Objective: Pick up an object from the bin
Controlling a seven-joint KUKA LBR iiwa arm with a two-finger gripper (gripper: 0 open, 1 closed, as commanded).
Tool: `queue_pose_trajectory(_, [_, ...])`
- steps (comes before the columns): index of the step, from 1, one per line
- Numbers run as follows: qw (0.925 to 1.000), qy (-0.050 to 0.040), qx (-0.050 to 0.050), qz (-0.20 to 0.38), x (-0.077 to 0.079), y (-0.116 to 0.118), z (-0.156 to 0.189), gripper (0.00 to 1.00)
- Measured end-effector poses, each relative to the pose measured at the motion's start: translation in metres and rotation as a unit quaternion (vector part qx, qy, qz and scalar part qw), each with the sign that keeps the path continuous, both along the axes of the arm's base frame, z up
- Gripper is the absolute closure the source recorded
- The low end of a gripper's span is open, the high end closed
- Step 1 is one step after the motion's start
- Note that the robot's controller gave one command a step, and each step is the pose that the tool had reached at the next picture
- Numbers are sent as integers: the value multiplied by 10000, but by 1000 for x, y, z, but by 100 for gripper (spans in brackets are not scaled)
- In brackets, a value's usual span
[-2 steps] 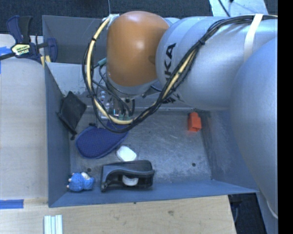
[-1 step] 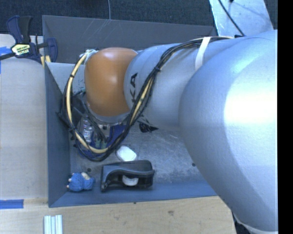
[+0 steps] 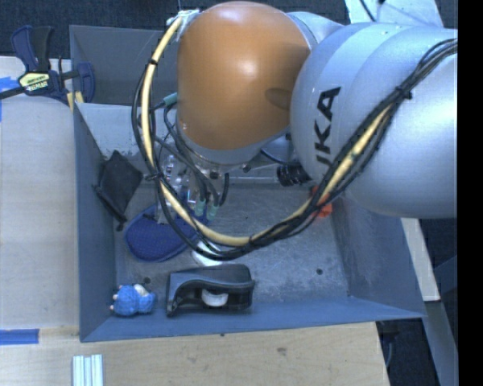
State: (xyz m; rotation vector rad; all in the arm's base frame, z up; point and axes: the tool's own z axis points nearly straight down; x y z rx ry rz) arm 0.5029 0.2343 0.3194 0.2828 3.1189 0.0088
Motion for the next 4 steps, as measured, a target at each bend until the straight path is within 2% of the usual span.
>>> queue_pose_trajectory(1, [9999,75,-39,-145,25,-7,-146,100])
queue_pose_trajectory(2, [9999,38,-21,-144,27,-6,-141,0])
queue_pose_trajectory(3, [9932,19,-6,-1166,44,-13,-250,0])
queue_pose_trajectory(4, [9933,12,23,-1157,45,-10,-245,100])
